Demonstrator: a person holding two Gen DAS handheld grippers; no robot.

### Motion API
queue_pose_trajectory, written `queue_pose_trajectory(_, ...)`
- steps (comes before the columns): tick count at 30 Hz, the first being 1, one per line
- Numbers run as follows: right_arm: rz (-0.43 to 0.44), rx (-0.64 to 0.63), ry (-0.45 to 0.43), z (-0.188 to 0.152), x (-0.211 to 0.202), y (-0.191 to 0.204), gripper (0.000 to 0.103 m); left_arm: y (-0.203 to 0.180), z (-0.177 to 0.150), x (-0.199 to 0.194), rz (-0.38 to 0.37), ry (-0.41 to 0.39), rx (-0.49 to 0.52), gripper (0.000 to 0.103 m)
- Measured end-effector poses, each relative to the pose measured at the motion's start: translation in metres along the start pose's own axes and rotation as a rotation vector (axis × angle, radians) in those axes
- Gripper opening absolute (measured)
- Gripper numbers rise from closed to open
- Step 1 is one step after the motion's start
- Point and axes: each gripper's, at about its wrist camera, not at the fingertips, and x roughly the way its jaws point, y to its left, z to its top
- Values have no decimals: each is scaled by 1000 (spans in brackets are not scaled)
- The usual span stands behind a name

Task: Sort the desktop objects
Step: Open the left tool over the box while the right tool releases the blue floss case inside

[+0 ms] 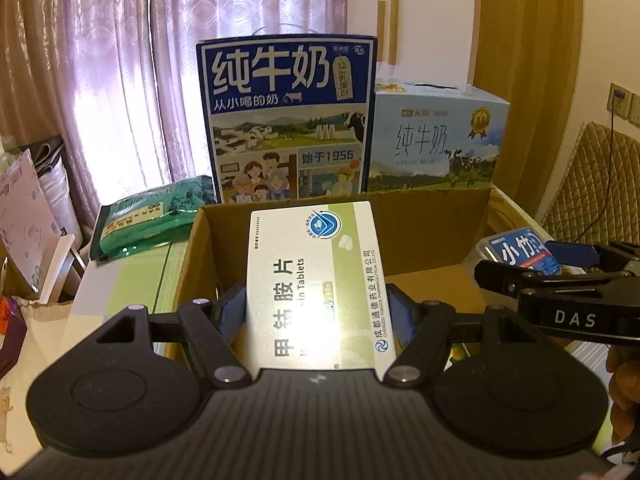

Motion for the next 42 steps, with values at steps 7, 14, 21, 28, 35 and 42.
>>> queue_pose_trajectory(7,4,-7,4,-2,0,3,84,2,-4,3,3,15,-9,68)
queue_pose_trajectory(14,6,-7,12,-5,3,4,84,2,-6,5,18,27,1,71)
queue_pose_trajectory(21,11,-3,10,-7,4,5,84,4,-7,4,28,29,-1,71)
queue_pose_trajectory(28,27,36,1,-6,4,0,90,7,-6,2,36,26,-5,71)
queue_pose_trajectory(35,19,35,-15,-5,1,-3,94,8,-8,0,42,25,3,71)
queue_pose_trajectory(42,8,28,-36,-4,-3,-5,95,9,-8,-8,48,9,13,73)
